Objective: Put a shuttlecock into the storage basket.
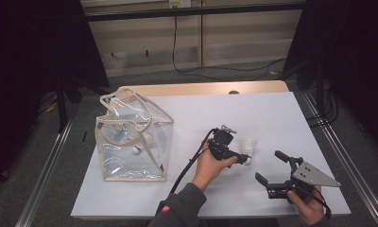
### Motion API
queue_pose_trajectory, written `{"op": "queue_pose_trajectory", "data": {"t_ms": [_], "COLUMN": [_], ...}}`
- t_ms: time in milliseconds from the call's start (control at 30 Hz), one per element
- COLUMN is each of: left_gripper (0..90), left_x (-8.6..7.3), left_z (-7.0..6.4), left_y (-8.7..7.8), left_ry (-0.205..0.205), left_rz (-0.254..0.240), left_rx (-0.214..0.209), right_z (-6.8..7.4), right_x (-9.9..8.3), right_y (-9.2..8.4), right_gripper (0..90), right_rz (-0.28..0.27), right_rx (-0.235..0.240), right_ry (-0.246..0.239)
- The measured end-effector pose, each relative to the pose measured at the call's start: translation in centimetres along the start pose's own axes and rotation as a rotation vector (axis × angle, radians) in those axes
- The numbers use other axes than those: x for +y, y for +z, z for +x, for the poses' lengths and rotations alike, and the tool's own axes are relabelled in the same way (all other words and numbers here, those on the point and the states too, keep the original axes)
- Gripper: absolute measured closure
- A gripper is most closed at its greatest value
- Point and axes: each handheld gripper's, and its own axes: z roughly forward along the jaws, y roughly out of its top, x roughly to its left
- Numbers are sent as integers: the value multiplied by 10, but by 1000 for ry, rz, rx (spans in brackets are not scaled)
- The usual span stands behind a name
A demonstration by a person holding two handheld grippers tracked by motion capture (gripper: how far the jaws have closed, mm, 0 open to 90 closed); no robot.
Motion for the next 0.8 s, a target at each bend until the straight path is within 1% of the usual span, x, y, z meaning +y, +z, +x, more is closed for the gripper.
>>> {"op": "queue_pose_trajectory", "data": {"t_ms": [67, 167, 233, 267, 367, 400, 467, 567, 633, 800], "left_gripper": [89, 89, 90, 90, 98, 98, 100, 104, 104, 106], "left_x": [0, 0, 0, 0, 1, 1, 1, 1, 1, 2], "left_z": [-1, -2, -3, -3, -3, -3, -3, -4, -4, -5], "left_y": [2, 6, 7, 7, 8, 8, 9, 11, 12, 14], "left_ry": [-6, 3, -2, 3, 9, 4, 6, 9, 3, 10], "left_rz": [-1, 8, 6, 8, 5, -2, -8, -8, -8, -6], "left_rx": [1, 7, 5, 7, 17, 20, 27, 27, 27, 30], "right_z": [0, 0, 0, 0, 0, 0, 0, 0, 0, -1], "right_x": [0, 0, 0, 0, 0, 0, 0, 0, 0, 0], "right_y": [0, 0, 0, 0, -1, -1, -1, -1, -1, -1], "right_gripper": [7, 7, 7, 7, 7, 7, 7, 7, 7, 7], "right_rz": [0, 1, 0, 0, 0, 0, 0, 0, 0, 1], "right_rx": [0, 1, 1, 2, 1, 1, 2, 3, 2, 1], "right_ry": [-2, -2, -2, -1, 1, 2, 0, 1, 1, 0]}}
